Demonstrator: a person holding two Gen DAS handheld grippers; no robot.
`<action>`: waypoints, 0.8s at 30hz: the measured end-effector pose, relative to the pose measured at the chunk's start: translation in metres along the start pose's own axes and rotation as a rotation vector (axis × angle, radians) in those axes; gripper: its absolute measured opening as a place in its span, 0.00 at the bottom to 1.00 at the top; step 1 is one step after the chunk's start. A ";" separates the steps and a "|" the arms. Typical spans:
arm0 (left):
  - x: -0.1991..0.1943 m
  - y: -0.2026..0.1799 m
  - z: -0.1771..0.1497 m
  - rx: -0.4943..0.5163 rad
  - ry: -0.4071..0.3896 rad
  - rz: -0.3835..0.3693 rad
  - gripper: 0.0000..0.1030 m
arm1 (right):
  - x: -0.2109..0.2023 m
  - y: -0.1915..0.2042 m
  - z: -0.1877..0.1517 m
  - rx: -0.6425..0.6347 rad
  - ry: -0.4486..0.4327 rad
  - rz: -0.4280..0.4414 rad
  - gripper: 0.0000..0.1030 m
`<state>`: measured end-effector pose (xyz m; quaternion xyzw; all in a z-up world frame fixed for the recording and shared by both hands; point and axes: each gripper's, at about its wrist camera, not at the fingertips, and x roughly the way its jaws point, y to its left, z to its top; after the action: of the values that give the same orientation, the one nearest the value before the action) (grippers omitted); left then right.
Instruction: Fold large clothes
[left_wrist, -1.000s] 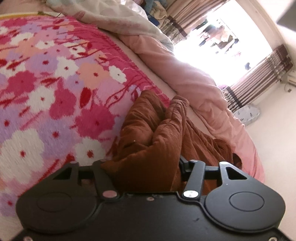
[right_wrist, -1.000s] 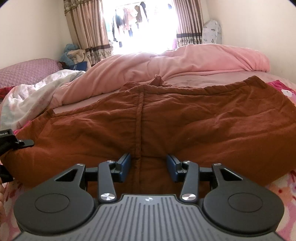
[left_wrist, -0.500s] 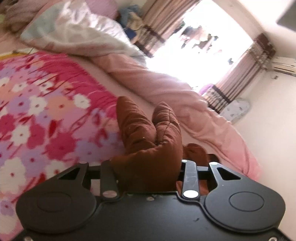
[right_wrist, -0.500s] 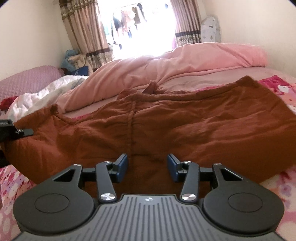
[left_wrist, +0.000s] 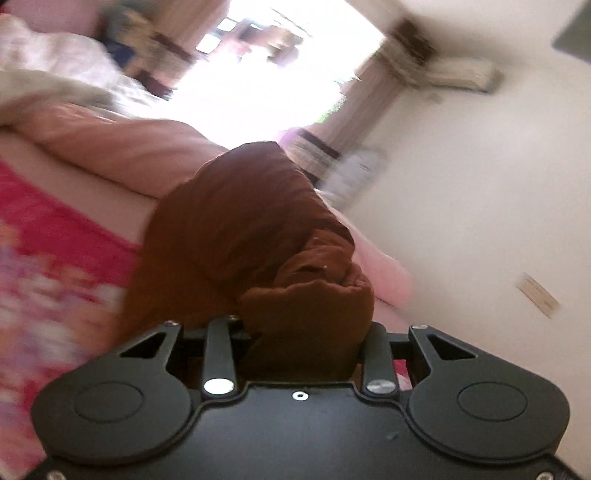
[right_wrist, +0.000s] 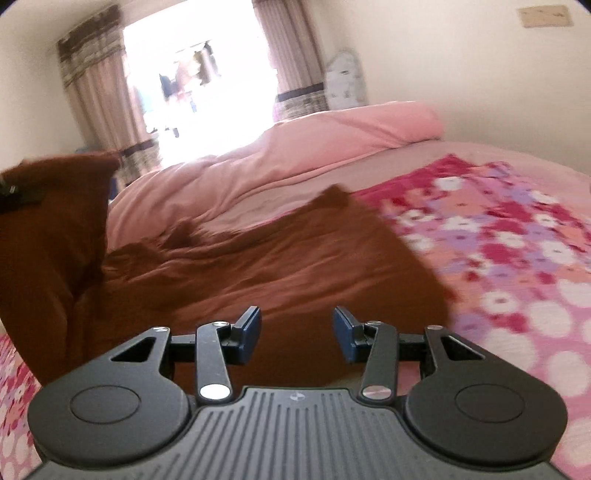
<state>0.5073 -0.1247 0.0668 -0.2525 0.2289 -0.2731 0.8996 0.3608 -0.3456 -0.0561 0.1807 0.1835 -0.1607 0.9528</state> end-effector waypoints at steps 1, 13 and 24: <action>0.011 -0.015 -0.008 0.008 0.022 -0.033 0.28 | -0.004 -0.010 0.002 0.012 -0.006 -0.012 0.52; 0.169 -0.076 -0.144 0.138 0.388 -0.082 0.70 | -0.029 -0.110 0.006 0.090 -0.003 -0.165 0.52; 0.013 -0.030 -0.053 0.221 0.205 -0.148 0.72 | -0.025 -0.120 0.009 0.336 0.051 0.261 0.62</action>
<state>0.4766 -0.1713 0.0397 -0.1392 0.2687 -0.3863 0.8713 0.2968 -0.4489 -0.0725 0.3634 0.1531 -0.0598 0.9170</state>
